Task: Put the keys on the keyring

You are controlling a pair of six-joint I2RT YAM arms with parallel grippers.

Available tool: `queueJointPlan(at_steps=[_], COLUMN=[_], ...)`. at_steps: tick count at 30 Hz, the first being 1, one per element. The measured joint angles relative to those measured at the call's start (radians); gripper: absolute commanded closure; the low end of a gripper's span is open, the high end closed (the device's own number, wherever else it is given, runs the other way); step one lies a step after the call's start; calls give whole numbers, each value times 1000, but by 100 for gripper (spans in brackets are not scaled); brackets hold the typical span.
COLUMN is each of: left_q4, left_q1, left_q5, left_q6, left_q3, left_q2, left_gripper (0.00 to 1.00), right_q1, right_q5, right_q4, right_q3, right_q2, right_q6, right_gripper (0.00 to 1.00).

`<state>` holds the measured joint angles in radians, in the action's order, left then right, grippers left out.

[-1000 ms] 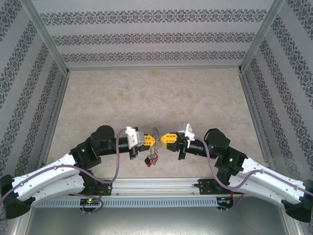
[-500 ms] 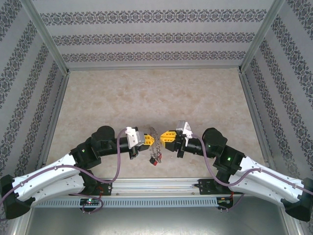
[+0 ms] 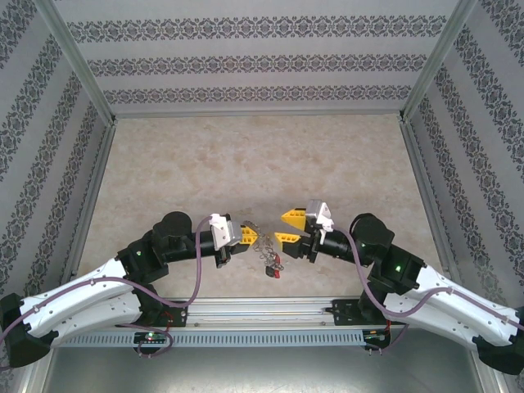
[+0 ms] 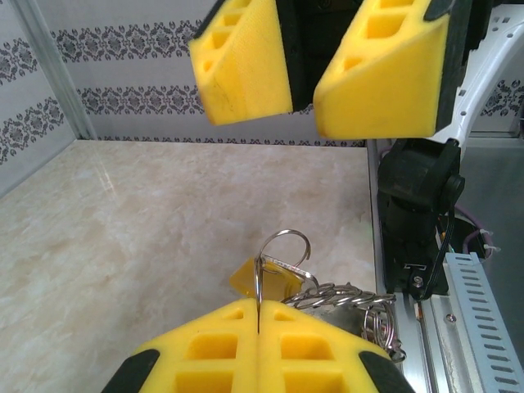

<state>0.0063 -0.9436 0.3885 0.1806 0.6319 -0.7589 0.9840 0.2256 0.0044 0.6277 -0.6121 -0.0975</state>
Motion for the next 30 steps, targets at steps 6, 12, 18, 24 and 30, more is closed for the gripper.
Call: queueJointPlan(at_steps=[6, 12, 18, 24, 30], left_q4=[0, -1, -1, -1, -1], left_q1=[0, 0, 0, 0, 0], left_q5=[0, -1, -1, -1, -1], left_q6=[0, 4, 4, 5, 8], left_q3=[0, 0, 0, 0, 0], left_q2=[0, 5, 8, 8, 8], left_gripper=[100, 100, 100, 100, 100], right_q1=[0, 0, 0, 0, 0], right_q5=[34, 57, 56, 56, 56], right_q4=[-19, -47, -48, -55, -63], right_q3=[37, 37, 37, 37, 35], right_q2=[-85, -111, -96, -98, -113], right_q6=[-3, -10, -26, -31, -32], right_gripper=[57, 59, 66, 66, 61])
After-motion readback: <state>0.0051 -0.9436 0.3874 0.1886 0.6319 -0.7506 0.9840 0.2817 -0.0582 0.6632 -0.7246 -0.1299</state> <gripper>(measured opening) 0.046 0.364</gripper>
